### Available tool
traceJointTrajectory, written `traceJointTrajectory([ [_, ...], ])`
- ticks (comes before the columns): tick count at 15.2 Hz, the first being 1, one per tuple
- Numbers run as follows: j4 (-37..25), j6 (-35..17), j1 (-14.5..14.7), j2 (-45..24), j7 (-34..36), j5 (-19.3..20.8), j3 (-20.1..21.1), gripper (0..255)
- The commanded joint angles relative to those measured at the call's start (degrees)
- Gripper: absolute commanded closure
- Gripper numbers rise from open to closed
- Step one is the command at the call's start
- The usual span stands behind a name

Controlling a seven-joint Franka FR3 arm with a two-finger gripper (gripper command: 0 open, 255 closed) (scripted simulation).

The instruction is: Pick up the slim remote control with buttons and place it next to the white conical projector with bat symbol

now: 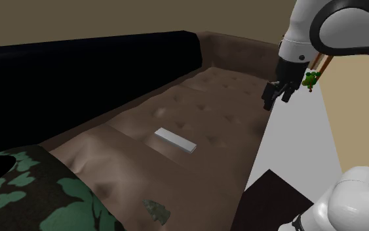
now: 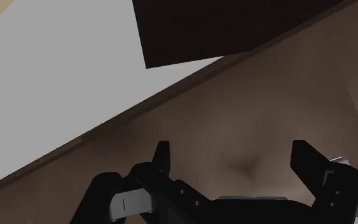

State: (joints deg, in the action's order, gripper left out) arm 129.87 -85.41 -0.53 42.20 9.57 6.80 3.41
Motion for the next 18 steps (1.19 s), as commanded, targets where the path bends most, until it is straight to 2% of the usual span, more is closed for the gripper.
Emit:
traceJointTrajectory([
  [1, 0.0, 0.0, 0.0, 0.0, 0.0, 0.0, 0.0, 0],
  [9, 0.6, -12.5, 2.1, -12.2, 0.6, -2.7, 1.5, 0],
  [18, -3.9, -24.1, 4.2, -28.5, 0.6, -4.7, 3.7, 0],
])
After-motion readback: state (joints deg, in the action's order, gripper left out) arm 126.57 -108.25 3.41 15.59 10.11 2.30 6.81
